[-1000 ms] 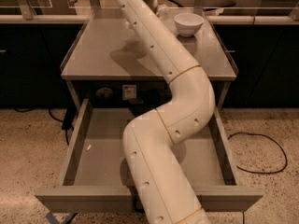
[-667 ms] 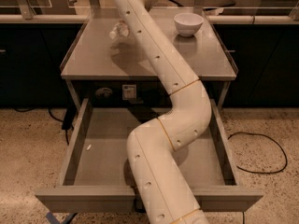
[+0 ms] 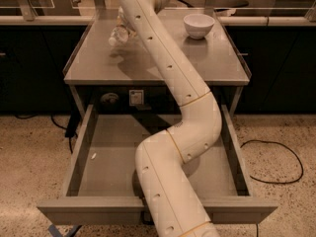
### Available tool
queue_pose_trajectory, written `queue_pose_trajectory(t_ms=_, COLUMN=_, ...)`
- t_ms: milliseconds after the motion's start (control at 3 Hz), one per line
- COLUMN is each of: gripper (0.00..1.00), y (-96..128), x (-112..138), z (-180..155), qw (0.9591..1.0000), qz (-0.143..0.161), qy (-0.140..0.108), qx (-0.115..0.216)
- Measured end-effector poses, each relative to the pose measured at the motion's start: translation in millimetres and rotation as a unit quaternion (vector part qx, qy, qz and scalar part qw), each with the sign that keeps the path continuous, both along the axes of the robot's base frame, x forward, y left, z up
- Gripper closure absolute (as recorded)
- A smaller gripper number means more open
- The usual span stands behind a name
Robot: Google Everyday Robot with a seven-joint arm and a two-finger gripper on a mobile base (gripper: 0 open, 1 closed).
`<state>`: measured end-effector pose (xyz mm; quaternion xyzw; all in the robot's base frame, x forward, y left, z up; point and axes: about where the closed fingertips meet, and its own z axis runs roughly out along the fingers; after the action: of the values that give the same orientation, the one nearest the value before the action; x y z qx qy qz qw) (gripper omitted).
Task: Place water bottle into top drawer
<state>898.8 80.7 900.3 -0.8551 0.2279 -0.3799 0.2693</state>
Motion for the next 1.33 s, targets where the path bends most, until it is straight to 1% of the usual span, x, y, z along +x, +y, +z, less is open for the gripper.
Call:
queue_pose_trajectory(t_ms=333, gripper=1.00, y=4.5, x=0.6, z=30.5, qw=0.9996, qz=0.023, qy=-0.013, qx=0.009)
queue_pose_trajectory(t_ms=667, gripper=1.00, y=0.3, x=-4.9, z=89.3, qw=0.9985, qz=0.036, qy=-0.042, qx=-0.003)
queue_pose_trajectory(t_ms=1000, gripper=1.00, y=-9.9, x=-22.0, z=175.9, qw=0.9949, qz=0.040, qy=-0.089, qx=-0.024)
queue_pose_trajectory(t_ms=1333, gripper=1.00, y=-14.2, x=-31.8, z=209.8, qw=0.9930, qz=0.042, qy=-0.106, qx=-0.031)
